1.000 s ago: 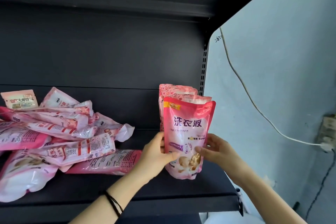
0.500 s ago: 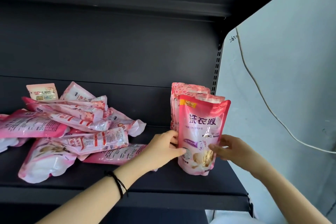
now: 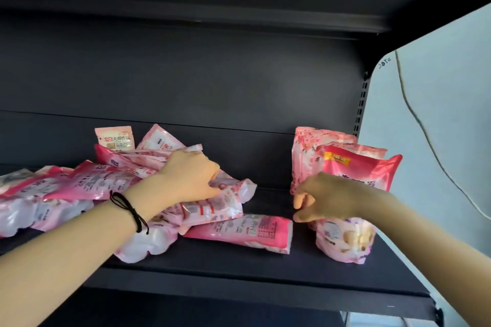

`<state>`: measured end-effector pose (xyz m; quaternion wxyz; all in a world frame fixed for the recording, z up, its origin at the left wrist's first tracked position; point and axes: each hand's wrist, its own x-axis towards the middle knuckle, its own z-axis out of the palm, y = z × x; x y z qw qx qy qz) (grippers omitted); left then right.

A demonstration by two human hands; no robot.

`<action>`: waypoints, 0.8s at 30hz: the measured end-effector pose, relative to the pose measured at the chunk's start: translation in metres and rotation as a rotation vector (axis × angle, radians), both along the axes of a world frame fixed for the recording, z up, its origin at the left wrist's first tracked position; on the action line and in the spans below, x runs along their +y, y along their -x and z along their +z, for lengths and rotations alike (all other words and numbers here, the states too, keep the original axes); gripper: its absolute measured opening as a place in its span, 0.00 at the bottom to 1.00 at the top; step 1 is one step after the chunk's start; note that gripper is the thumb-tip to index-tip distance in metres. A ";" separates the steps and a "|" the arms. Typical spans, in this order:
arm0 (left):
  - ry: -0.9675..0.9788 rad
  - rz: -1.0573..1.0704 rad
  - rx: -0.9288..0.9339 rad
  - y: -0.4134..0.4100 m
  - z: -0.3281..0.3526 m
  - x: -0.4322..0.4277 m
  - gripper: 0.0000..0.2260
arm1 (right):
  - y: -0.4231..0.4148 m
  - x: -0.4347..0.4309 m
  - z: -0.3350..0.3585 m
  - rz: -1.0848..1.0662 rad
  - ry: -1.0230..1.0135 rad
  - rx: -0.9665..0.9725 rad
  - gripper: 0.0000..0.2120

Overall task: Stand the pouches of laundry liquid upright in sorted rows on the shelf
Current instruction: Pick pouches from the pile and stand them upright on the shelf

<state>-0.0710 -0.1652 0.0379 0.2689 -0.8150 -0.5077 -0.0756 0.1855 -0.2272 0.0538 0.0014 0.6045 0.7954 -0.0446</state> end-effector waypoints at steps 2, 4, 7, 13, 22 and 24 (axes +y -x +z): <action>0.002 0.007 -0.016 0.027 0.003 0.006 0.16 | 0.029 0.015 0.008 0.006 -0.013 -0.024 0.15; 0.006 0.014 -0.014 0.051 0.005 0.012 0.17 | 0.056 0.032 0.011 -0.014 -0.020 -0.043 0.15; 0.030 0.039 -0.032 0.079 0.006 0.027 0.16 | 0.089 0.059 0.011 -0.032 0.011 -0.078 0.17; 0.286 -0.017 -0.446 0.094 0.000 0.075 0.10 | 0.115 0.103 0.011 -0.085 0.062 0.033 0.15; 0.337 -0.216 -0.960 0.077 -0.010 0.130 0.05 | 0.111 0.214 -0.016 -0.175 0.051 0.531 0.15; 0.365 -0.234 -1.022 0.073 -0.009 0.137 0.07 | 0.115 0.236 -0.025 -0.182 0.043 0.588 0.15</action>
